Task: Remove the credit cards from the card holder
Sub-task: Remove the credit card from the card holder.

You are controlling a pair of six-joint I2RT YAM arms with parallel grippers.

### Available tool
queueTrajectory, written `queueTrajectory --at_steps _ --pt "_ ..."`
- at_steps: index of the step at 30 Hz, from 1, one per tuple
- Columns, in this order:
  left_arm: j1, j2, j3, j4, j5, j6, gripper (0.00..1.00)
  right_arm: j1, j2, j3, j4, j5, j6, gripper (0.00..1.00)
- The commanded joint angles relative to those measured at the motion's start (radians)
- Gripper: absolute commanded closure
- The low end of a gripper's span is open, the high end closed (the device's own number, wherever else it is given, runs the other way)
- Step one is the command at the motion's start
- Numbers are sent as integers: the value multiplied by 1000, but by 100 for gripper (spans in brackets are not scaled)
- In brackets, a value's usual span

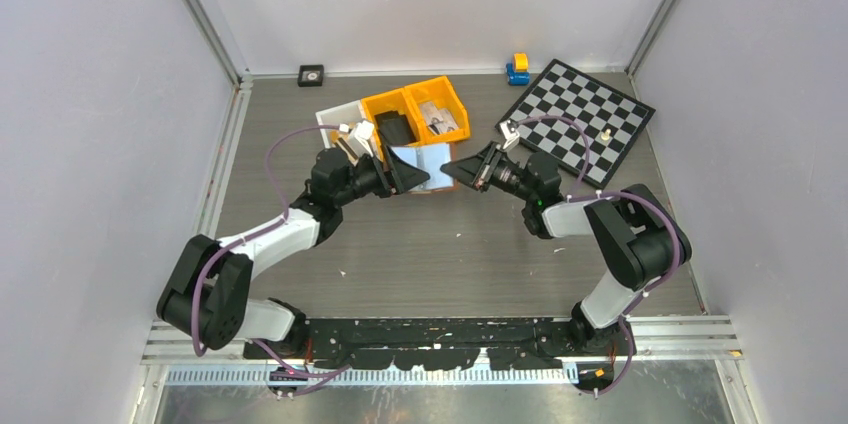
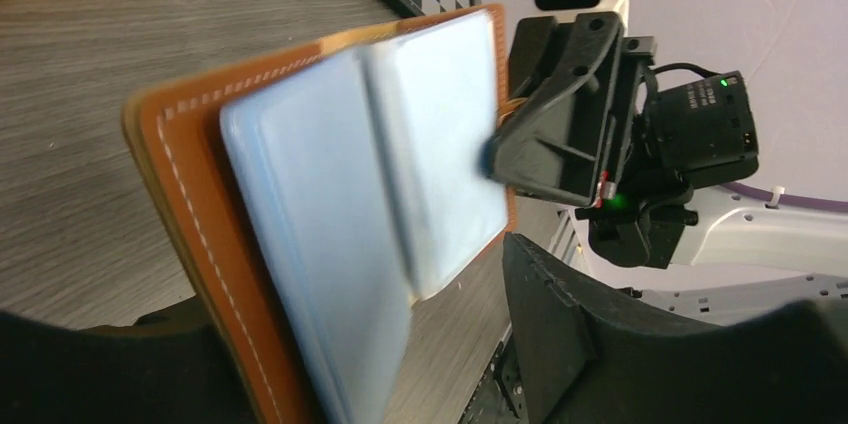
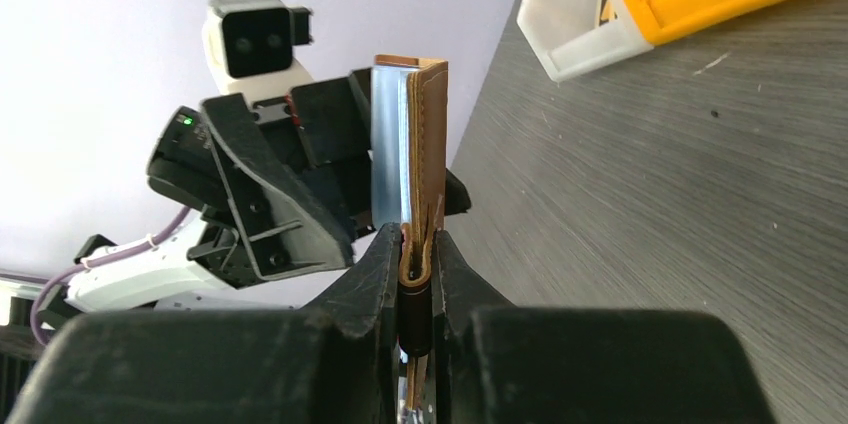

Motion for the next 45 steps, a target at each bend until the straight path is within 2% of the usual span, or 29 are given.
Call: queueTrajectory --at_steps 1,4,8,14,18,22,26,29,32,38,45 --pt "-1 -6 15 107 36 2 36 15 -22 38 -28 23 -64 99" --pt "-1 0 15 100 26 13 26 22 -14 41 -44 35 -78 99" --pt "-1 19 21 95 26 16 24 35 -3 44 -35 35 -78 100" --pt "3 31 23 85 22 14 41 40 -1 41 -4 31 -62 99" --pt "19 33 20 70 18 13 71 40 -16 34 -4 37 -68 96" --pt "34 39 19 64 21 5 99 39 -58 29 -97 75 -122 81" --pt "43 48 23 55 26 -2 100 40 -116 18 -208 131 -185 57" --pt "52 43 19 51 22 -7 100 40 -159 12 -286 175 -223 50" --pt "62 30 10 37 5 -7 100 40 -192 17 -359 207 -252 50" --pt "73 7 3 25 -8 -6 100 40 -181 29 -362 185 -247 76" --pt "73 8 7 29 7 -4 100 48 -144 53 -344 141 -234 78"
